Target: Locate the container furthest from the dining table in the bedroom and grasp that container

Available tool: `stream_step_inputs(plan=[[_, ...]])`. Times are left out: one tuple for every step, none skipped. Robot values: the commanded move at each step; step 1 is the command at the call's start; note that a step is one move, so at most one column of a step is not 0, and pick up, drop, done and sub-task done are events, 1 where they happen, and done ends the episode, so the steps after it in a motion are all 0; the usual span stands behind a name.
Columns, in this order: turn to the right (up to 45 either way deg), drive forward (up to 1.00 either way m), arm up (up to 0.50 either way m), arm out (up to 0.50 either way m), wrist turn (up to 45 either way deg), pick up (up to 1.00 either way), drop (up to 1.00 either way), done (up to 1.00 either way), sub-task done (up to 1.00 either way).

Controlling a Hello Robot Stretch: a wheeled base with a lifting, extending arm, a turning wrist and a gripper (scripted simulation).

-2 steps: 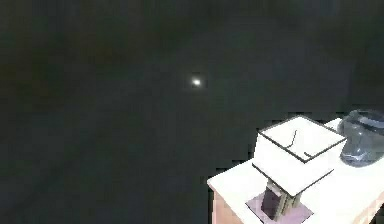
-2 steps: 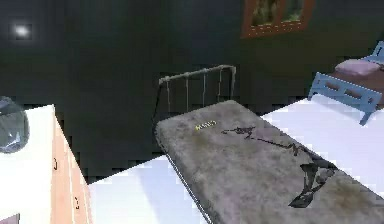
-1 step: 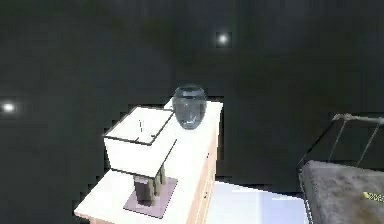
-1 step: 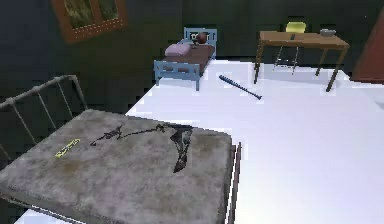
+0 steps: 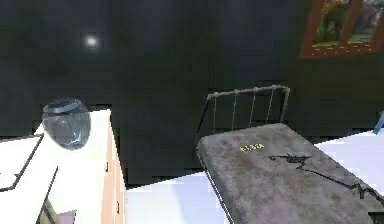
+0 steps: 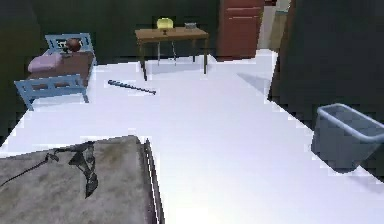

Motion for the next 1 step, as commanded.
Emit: stream_step_inputs(plan=[[0.0, 0.25, 0.0, 0.0, 0.0, 0.0, 0.0, 0.0, 0.0]])
